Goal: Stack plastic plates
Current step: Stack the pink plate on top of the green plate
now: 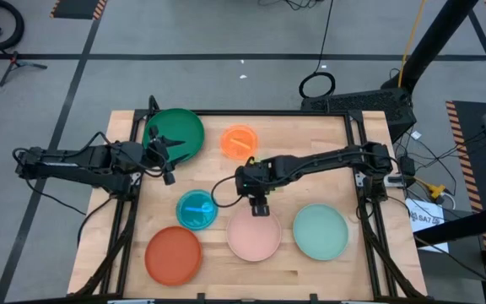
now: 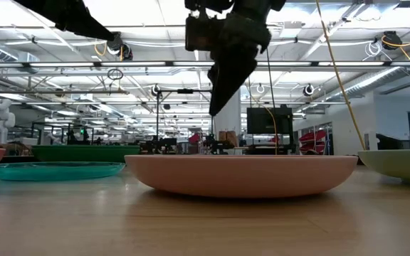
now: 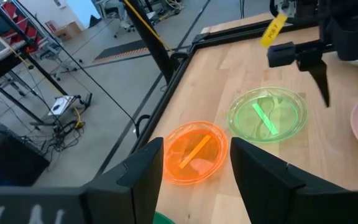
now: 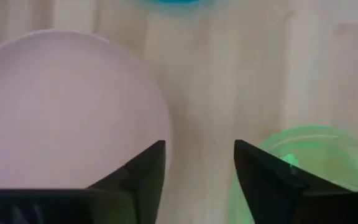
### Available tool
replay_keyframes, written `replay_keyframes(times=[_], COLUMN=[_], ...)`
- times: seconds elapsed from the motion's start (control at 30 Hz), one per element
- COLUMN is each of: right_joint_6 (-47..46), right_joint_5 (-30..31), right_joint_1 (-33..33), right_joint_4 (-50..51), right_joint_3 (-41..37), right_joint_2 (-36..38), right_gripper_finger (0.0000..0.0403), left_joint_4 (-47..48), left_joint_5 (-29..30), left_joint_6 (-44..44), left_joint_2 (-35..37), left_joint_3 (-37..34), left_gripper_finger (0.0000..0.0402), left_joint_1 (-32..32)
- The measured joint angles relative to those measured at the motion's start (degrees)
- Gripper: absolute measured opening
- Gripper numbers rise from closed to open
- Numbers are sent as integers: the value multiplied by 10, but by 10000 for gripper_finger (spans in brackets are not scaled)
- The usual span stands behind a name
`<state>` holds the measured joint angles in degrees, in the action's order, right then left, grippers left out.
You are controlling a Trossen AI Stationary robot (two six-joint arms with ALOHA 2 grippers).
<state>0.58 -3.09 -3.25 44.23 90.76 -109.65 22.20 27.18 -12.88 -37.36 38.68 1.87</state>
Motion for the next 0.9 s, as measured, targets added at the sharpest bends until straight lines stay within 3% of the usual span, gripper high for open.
replay_keyframes(times=[0.2,0.57,0.9], right_joint_6=[-12,-14,-29], right_joint_5=[-2,-2,-17], right_joint_1=[-6,-17,-21], right_joint_4=[-12,-142,-162], right_joint_3=[-2,-64,-69], right_joint_2=[0,0,-57], right_gripper_finger=[199,190,189], left_joint_4=[0,0,0], left_joint_5=[0,0,0], left_joint_6=[-1,-5,-2], left_joint_2=[0,0,0], left_joint_3=[0,0,0], left_gripper_finger=[193,193,193], left_joint_1=[0,0,0])
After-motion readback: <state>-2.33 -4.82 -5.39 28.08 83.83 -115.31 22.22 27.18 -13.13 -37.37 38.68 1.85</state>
